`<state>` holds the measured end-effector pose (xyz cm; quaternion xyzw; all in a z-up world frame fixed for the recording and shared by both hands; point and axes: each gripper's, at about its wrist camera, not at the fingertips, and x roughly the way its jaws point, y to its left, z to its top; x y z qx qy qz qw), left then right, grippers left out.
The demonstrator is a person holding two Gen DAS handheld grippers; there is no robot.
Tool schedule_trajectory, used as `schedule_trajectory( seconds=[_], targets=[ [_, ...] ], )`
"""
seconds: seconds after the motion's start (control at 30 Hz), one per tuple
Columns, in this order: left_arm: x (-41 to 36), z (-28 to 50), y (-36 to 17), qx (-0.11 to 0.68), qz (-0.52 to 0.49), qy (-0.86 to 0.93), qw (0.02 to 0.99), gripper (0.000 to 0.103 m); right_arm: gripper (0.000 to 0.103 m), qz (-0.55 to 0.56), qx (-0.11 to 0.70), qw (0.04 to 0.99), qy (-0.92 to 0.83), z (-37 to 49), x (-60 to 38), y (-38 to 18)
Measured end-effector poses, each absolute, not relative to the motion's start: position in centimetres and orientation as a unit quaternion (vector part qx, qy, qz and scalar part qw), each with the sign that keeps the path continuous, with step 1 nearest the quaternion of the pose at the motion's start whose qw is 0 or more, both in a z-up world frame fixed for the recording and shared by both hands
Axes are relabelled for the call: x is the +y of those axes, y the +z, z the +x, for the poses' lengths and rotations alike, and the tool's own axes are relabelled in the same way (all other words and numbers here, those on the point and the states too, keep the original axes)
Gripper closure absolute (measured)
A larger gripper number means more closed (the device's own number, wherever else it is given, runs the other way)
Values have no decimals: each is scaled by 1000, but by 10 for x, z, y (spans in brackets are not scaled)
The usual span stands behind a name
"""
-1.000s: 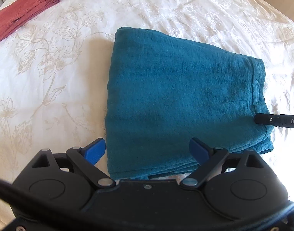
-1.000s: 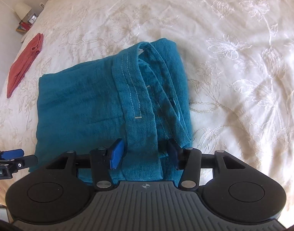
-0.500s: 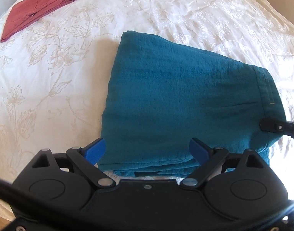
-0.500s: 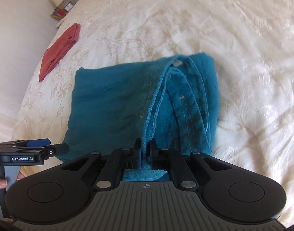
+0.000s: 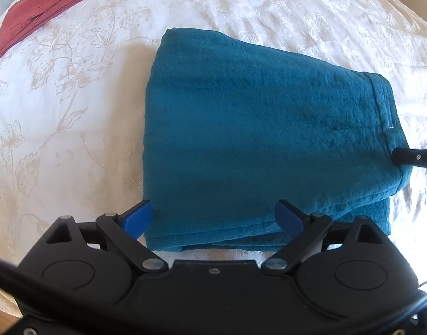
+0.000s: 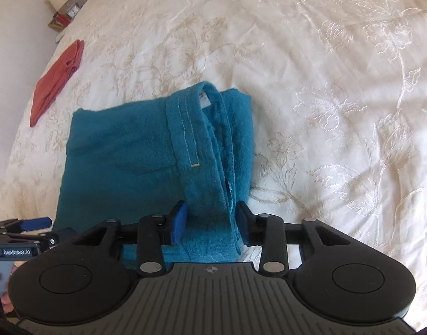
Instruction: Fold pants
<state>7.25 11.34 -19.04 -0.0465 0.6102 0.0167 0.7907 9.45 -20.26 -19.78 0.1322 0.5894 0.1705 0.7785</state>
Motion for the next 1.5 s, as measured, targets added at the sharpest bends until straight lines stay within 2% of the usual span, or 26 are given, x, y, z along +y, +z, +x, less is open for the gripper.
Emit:
schedule_trajectory(
  seconds=[0.27,0.53,0.67,0.9,0.93,1.03,1.3,1.5],
  targets=[
    [99,95,-200,603,-23,11,797,7,59,123,559,794,205,118,-201,-202],
    [89,97,-247,655,0,-5,756,7,55,92,569,785,226,136,-187,-227],
    [96,94,-239,646,-18,9,763,6,52,106,578,776,230,138,-190,-237],
    [114,84,-218,622,-42,45,780,6,51,174,620,713,279,125,-195,-248],
    [116,83,-215,619,-44,48,783,6,53,175,622,709,281,122,-194,-249],
    [125,79,-206,608,-47,57,791,6,90,178,627,711,263,115,-191,-245],
    [139,78,-179,577,-37,52,814,6,92,290,620,675,276,90,-198,-199],
    [142,83,-180,582,-31,41,811,6,91,250,653,699,153,86,-208,-241]
  ],
)
